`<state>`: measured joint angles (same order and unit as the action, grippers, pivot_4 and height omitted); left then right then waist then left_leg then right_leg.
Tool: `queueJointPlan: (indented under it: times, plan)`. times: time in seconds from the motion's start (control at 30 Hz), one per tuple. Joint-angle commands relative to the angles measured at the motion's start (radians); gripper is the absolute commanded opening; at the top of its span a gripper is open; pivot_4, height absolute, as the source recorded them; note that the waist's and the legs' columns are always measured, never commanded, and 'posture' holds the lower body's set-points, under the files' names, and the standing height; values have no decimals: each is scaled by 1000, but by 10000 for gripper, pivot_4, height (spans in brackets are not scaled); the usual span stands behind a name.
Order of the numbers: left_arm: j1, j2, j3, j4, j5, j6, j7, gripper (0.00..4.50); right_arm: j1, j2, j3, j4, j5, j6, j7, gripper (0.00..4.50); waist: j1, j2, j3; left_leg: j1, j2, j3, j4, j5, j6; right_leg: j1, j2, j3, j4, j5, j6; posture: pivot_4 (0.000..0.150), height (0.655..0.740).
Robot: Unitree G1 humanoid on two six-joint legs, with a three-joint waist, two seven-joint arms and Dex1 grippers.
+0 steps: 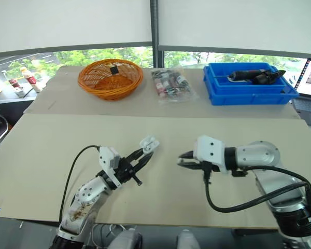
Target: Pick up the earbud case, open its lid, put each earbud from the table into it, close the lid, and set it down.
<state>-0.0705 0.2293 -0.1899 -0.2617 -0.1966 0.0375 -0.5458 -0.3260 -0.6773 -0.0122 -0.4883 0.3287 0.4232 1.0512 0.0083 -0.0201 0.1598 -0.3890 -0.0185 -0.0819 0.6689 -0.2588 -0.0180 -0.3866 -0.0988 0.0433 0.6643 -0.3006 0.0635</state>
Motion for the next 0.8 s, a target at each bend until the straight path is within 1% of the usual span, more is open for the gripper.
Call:
queueJointPlan:
  times: [0.03,0.1,0.33,0.63,0.8]
  plan:
    - [-29,3,3,-10,-24,-23,-31,5298,-6,109,-26,-86,61,16,-157,3630,1,0,0,0,0,0,0,0,0,0,0,1,0,0,0,1500,7400]
    - [-40,7,1,-5,-26,-21,-47,5298,0,172,-2,-88,58,-11,-205,3630,1,0,0,0,-1,0,0,0,0,0,0,0,1,0,0,1500,7400]
    - [-56,6,-2,-4,-37,-6,-76,5298,1,263,87,4,-48,-160,-289,3630,-11,0,0,1,0,0,0,0,0,-1,0,0,1,0,0,1500,7400]
    - [-66,18,3,-2,-47,0,-94,5298,15,297,116,110,-127,-322,-334,3630,-21,0,0,1,0,0,0,0,0,-1,0,0,1,0,0,1500,7400]
    - [-70,21,5,0,-50,0,-96,5298,35,290,115,139,-136,-352,-341,3630,-21,0,0,1,0,0,-1,0,0,-1,0,0,1,0,0,1500,7400]
